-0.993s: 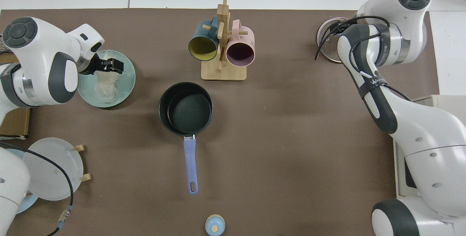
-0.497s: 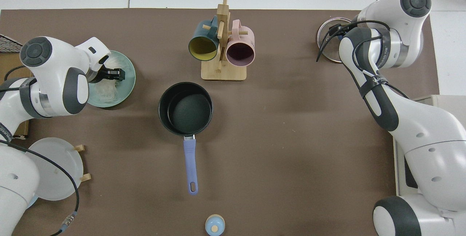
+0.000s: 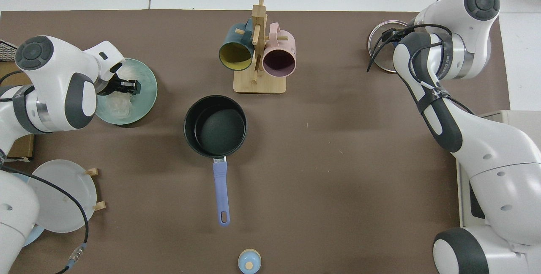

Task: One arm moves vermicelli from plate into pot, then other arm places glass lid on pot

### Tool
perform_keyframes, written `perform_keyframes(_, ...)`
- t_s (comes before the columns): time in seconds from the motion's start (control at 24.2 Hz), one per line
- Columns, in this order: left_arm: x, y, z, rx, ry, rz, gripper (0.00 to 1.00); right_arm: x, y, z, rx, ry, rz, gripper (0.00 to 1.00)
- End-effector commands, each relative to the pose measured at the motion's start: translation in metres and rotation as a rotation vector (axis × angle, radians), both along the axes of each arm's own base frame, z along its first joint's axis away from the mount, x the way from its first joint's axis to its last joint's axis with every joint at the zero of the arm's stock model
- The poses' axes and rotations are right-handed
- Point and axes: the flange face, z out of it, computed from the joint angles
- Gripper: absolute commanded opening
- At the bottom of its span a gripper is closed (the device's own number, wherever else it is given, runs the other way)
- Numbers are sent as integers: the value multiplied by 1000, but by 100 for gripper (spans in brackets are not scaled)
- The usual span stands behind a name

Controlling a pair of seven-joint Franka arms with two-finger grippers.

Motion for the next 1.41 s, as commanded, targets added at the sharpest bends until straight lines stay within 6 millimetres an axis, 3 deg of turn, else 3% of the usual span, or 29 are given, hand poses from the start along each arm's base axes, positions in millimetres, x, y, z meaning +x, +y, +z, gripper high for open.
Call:
perform_keyframes(0.0, -21, -17, 58, 10, 6, -40, 0, -1, 6, 16, -1, -29, 44, 0)
perform_keyframes(0.08, -29, -37, 71, 4, 14, -67, 0, -2, 4, 36, 4, -43, 40, 0)
perform_keyframes(0.21, -36, -58, 74, -2, 37, -81, 0, -7, 2, 78, 15, -75, 34, 0)
perform_keyframes(0.41, -54, -109, 69, -9, 45, -101, 0, -48, -1, 133, 15, -14, 29, 0)
perform_keyframes(0.58, -71, -166, 62, -23, 73, -19, 0, -89, -6, 182, 10, -25, 21, 0)
perform_keyframes(0.74, -92, -218, 56, -36, 97, 15, 0, -132, -6, 219, 6, -6, 17, 0)
perform_keyframes(0.91, -110, -251, 31, -42, 86, 56, 0, -160, -26, 225, 2, 30, 0, 0)
perform_keyframes(1.12, -121, -252, -3, -36, 54, 40, 0, -169, -39, 226, -3, 38, -10, 0)
perform_keyframes(1.37, -125, -251, -29, -57, 25, 42, 0, -175, -33, 223, -3, 64, 1, 0)
